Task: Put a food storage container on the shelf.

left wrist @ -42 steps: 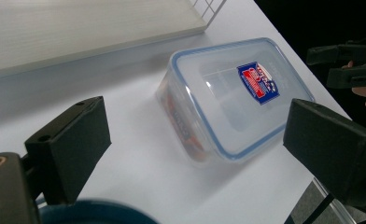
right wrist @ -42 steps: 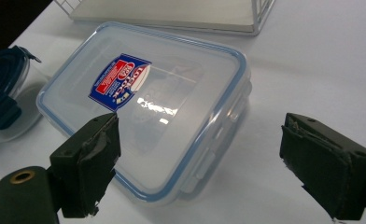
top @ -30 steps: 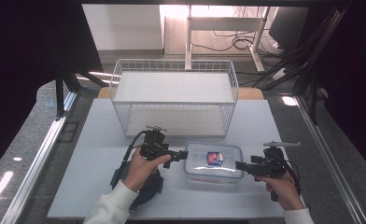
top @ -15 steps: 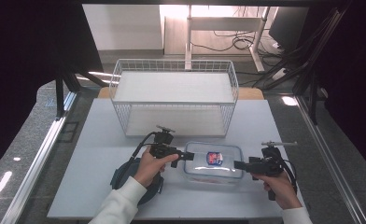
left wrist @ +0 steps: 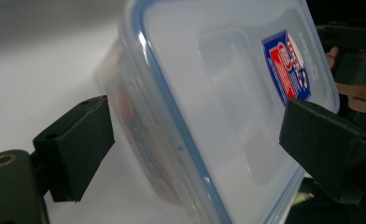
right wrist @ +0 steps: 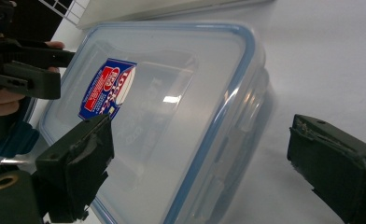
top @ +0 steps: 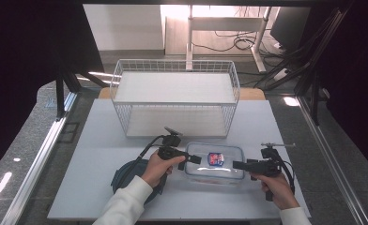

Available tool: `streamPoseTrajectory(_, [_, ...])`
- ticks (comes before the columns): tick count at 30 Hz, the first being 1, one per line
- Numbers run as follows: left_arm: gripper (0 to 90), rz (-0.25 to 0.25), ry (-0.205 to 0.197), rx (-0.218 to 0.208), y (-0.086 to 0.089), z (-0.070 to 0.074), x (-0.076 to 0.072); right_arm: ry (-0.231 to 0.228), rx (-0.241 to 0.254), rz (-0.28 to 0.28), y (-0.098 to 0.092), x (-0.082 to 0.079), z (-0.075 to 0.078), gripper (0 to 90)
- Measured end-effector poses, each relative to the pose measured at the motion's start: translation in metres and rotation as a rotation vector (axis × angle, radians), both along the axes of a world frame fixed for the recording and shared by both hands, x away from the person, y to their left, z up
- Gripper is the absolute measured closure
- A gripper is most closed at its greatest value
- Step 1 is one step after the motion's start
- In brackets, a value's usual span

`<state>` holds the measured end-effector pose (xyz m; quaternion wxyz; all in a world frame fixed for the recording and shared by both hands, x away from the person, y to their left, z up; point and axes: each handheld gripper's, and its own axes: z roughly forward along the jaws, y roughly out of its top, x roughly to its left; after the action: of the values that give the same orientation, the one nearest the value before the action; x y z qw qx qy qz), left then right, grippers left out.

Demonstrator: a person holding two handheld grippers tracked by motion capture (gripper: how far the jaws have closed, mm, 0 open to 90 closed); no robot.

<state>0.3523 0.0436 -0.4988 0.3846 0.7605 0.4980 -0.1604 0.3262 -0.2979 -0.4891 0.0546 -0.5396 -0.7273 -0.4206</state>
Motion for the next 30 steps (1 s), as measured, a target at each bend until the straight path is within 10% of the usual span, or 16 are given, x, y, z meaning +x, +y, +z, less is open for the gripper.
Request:
streamPoseTrajectory(20, [22.6, 0.011, 0.082, -0.03, 0.002, -0.001, 0.003, 0.091, 0.086, -0.015, 0.0, -0.003, -0.008, 23.9])
streamPoseTrajectory(30, [36.9, 0.079, 0.057, -0.061, 0.008, 0.003, -0.001, 0.117, 0.153, -0.072, -0.01, -0.007, -0.009, 34.9])
